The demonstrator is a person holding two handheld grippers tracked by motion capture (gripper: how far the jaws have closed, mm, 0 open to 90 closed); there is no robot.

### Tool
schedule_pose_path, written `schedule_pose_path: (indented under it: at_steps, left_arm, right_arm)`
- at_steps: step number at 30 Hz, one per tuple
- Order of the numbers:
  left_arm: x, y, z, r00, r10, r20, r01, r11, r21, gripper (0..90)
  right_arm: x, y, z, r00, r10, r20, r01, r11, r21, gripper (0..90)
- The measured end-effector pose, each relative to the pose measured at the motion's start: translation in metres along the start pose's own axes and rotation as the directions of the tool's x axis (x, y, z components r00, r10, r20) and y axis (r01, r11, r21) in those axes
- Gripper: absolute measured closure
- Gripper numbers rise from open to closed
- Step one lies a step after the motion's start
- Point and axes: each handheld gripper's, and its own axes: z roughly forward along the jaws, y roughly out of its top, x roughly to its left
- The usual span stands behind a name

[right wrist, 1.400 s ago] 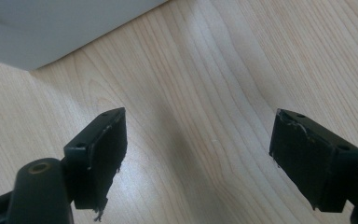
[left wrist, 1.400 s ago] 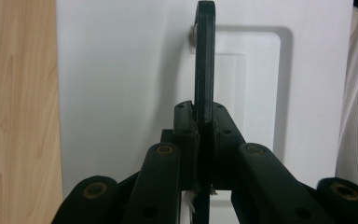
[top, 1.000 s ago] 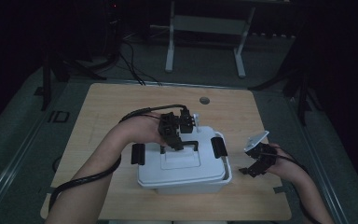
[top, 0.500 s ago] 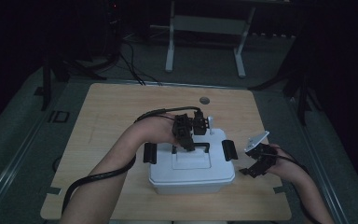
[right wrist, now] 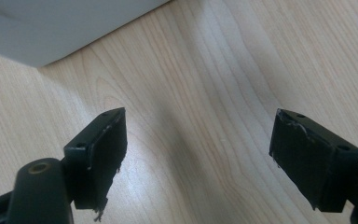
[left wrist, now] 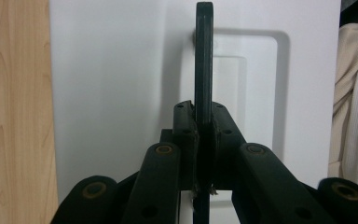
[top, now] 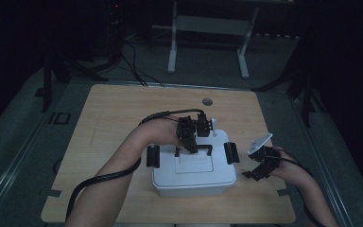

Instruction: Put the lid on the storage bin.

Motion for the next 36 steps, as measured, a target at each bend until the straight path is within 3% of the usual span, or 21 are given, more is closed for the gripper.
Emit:
schedule_pose_path:
  at_steps: [11,19,29,35,36]
  left_arm:
    - [-0.001,0.004,-0.007,0.9999,0.012,-0.005,-0.012,0.9999,0.003,83.6]
    - [0.002,0.004,0.003,0.9998,0.016,-0.013,-0.015,0.9995,0.029,83.5]
    - [0.004,0.000,0.007,1.0000,-0.004,0.007,0.004,1.0000,-0.003,83.4]
    - [0.007,-0.002,0.007,1.0000,-0.007,-0.007,0.007,0.9998,-0.016,82.2]
    - [0.007,-0.002,0.007,0.9997,-0.005,-0.025,0.005,0.9998,-0.018,81.7]
  right_arm:
    - [0.000,0.003,0.002,1.0000,-0.005,-0.005,0.005,1.000,0.001,18.6]
    - [0.000,0.002,0.001,1.0000,-0.001,-0.005,0.001,1.000,-0.003,18.6]
    - [0.000,0.001,0.001,1.0000,0.001,-0.005,-0.001,1.000,-0.001,18.6]
    - [0.001,0.002,0.002,1.0000,-0.003,-0.008,0.003,1.000,-0.004,18.6]
    - [0.001,0.002,0.002,1.0000,-0.003,-0.008,0.003,1.000,-0.005,18.6]
